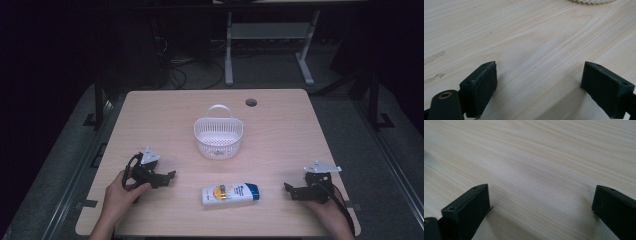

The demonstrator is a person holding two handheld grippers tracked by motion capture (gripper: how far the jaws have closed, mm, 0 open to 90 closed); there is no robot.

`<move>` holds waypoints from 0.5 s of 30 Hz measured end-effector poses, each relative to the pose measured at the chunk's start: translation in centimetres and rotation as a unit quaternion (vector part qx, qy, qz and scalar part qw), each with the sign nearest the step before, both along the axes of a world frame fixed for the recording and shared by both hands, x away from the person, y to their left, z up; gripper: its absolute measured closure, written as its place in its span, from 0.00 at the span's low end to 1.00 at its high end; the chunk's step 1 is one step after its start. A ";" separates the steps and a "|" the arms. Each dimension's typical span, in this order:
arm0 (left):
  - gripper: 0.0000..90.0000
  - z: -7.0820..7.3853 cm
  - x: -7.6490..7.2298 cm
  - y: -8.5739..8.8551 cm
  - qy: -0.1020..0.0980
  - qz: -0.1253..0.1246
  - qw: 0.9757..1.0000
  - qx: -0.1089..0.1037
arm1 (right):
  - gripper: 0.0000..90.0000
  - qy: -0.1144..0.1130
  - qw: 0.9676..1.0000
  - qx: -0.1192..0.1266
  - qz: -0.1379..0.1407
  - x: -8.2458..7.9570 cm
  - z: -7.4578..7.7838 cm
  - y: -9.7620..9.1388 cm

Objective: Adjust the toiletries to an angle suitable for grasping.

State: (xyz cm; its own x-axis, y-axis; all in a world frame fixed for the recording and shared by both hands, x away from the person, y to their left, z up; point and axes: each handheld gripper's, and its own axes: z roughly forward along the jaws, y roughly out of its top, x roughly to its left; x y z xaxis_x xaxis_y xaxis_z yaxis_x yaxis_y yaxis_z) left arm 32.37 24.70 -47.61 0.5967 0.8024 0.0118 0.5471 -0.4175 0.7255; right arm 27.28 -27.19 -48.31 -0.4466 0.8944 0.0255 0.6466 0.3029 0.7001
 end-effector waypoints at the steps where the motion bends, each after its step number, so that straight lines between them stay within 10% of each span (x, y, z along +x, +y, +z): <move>1: 0.14 0.0 0.0 0.0 0.000 0.000 1.000 0.000 | 0.01 0.000 1.000 0.000 0.000 0.0 0.0 0.0; 11: 0.14 0.0 0.0 0.0 0.000 0.000 1.000 0.000 | 0.03 -0.002 1.000 0.001 -0.004 -0.1 0.0 -0.1; 15: 0.14 0.0 0.0 0.0 0.000 0.000 1.000 0.000 | 0.30 -0.001 1.000 0.001 -0.001 -0.5 0.7 -0.4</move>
State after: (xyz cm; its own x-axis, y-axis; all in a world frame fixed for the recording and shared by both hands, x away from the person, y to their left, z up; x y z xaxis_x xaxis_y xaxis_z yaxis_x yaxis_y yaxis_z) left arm 32.37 24.71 -47.61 0.5966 0.8025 0.0119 0.5471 -0.4175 0.7255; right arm 26.73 -27.56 -47.65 -0.4453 0.8950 0.0262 0.6463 0.3010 0.7012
